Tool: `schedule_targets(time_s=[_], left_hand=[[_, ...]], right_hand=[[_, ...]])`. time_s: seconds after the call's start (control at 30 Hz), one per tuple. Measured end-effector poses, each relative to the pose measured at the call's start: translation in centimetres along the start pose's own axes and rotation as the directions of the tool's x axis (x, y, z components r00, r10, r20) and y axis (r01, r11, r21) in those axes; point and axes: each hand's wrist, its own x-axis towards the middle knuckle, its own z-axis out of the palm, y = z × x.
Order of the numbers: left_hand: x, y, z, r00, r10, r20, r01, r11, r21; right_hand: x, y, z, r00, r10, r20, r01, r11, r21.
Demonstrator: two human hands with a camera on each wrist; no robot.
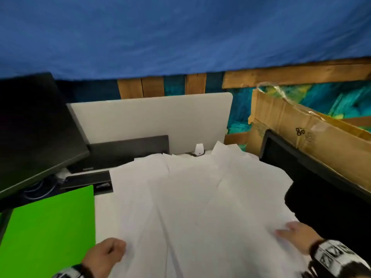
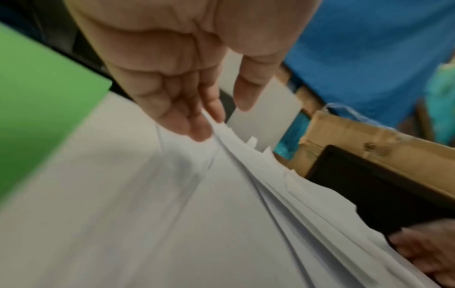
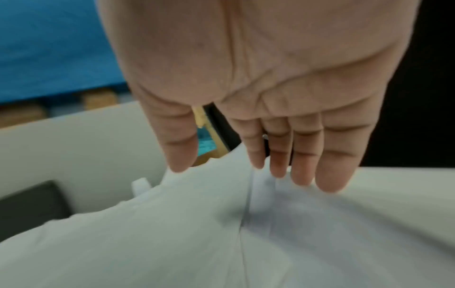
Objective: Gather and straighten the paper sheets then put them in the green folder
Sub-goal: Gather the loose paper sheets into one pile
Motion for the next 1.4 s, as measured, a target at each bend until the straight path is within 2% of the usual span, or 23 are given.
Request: schedule_targets(time_s=[0.03,0.13,0.2,0.3,0.43,0.6,0.7,0.77,0.83,0.93,1.0,1.1,1.2,1.27,1.33,1.4], left_hand=[[0.8,1.1,1.5,0.999,-0.042,0.033,0.042,0.999,0.001],[2.3,3.5,3.5,0.987,-0.151,0.049,0.148,0.987,0.069],[2.5,5.0,4.6,0.982,-0.184,0.051,0.181,0.981,0.07],[2.4,6.6,6.3,0.967,-0.195,0.166,0.178,0.977,0.113],[2.4,7.6,7.5,0.948,-0.187,0.257,0.166,0.981,0.103],[2.9,7.1,6.3,0.932,-0.281,0.231,0.295,0.955,-0.028],[3.2,6.6,5.7,0.915,-0.323,0.242,0.355,0.93,-0.1],[3.8,6.2,5.6,0.905,-0.33,0.269,0.388,0.898,-0.205],[4.4,6.1,5.3,0.894,-0.336,0.296,0.407,0.885,-0.225],[5.1,6.2,4.6,0.911,-0.308,0.274,0.371,0.902,-0.22],[5.5,6.1,4.7,0.932,-0.258,0.255,0.32,0.917,-0.238],[4.3,7.0,5.5,0.927,-0.229,0.296,0.312,0.91,-0.274],[3.7,7.2,6.9,0.912,-0.287,0.295,0.361,0.902,-0.238],[3.8,6.8,7.4,0.908,-0.318,0.272,0.381,0.897,-0.224],[4.0,6.5,7.3,0.91,-0.318,0.265,0.378,0.9,-0.218],[3.9,6.2,7.1,0.906,-0.333,0.261,0.392,0.893,-0.22]], right_hand=[[0.5,-0.5,0.0,0.999,0.03,0.018,-0.031,0.999,0.014],[1.2,-1.9,0.3,0.991,0.137,0.002,-0.133,0.958,0.253],[1.2,-2.7,1.2,0.984,0.175,0.033,-0.177,0.948,0.263],[1.7,-4.0,2.4,0.981,0.191,0.033,-0.194,0.955,0.224],[1.7,-6.1,3.5,0.998,0.063,-0.002,-0.063,0.997,-0.05],[2.7,-6.3,3.0,0.999,-0.007,0.035,0.017,0.961,-0.277],[3.2,-6.3,2.7,0.991,-0.111,0.076,0.127,0.957,-0.259],[3.1,-6.5,3.1,0.974,-0.182,0.134,0.2,0.971,-0.134],[2.3,-7.3,3.5,0.948,-0.238,0.212,0.258,0.964,-0.071],[1.0,-8.6,4.4,0.913,-0.289,0.289,0.334,0.935,-0.121],[0.3,-9.7,5.2,0.905,-0.338,0.258,0.372,0.923,-0.097],[-0.3,-11.2,7.4,0.91,-0.373,0.18,0.366,0.928,0.075],[-1.7,-13.0,9.6,0.89,-0.387,0.243,0.382,0.922,0.07],[-1.6,-12.8,9.5,0.9,-0.38,0.213,0.372,0.925,0.077],[-0.7,-11.7,7.5,0.958,-0.282,0.053,0.273,0.953,0.129],[0.8,-9.7,4.8,0.989,-0.097,-0.115,0.11,0.988,0.109]])
